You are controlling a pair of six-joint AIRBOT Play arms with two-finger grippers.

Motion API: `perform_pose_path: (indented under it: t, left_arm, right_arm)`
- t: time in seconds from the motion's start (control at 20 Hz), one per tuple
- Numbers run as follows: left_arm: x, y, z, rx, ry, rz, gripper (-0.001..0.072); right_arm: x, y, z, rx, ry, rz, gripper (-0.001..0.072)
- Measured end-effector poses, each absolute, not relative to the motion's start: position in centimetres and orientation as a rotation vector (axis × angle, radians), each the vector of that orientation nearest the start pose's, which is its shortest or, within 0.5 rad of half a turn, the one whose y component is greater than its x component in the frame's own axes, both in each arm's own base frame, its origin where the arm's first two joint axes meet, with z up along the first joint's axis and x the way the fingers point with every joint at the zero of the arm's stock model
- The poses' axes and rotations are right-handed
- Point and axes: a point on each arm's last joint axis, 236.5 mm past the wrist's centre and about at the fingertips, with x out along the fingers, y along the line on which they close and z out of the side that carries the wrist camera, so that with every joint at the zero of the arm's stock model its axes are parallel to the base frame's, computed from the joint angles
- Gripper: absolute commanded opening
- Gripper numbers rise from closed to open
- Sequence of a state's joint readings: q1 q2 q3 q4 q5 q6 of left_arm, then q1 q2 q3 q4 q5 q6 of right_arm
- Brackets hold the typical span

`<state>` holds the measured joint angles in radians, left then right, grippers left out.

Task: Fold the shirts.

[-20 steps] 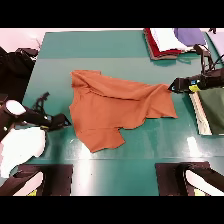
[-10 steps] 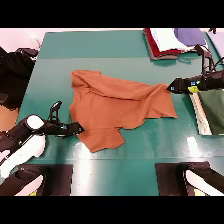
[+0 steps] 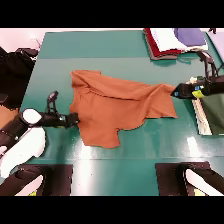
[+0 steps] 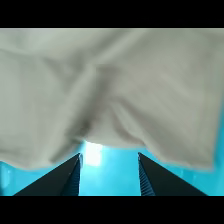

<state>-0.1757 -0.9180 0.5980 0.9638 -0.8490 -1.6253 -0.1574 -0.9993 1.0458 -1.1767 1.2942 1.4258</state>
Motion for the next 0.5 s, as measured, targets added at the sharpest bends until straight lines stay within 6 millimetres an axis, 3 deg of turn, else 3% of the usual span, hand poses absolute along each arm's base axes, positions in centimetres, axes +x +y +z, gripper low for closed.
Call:
perform_pose_path:
  t: [0.05,0.1,0.15,0.25,0.35,0.5]
  left_arm:
    - [29.3,-14.7,-0.8,-0.558,1.174,-0.282,0.0022]
    - [30.1,-14.1,0.2,-0.544,1.149,-0.281,0.0022]
    - [30.7,-13.8,1.0,-0.53,1.13,-0.285,0.0022]
    - [31.4,-13.3,2.2,-0.506,1.104,-0.291,0.0022]
    - [31.8,-13.0,2.9,-0.497,1.09,-0.295,0.0022]
    - [32.0,-12.9,3.3,-0.487,1.083,-0.298,0.0022]
  right_arm:
    - [31.4,2.3,5.9,0.324,1.208,0.175,0.0418]
    - [30.2,1.0,4.3,0.359,1.237,0.136,0.0523]
    - [28.9,-0.2,2.6,0.396,1.273,0.102,0.0551]
    - [26.4,-2.0,-0.7,0.505,1.341,0.038,0.055]
    - [24.6,-2.5,-3.6,0.639,1.388,0.014,0.0518]
    - [24.4,-1.7,-6.2,0.821,1.391,0.033,0.049]
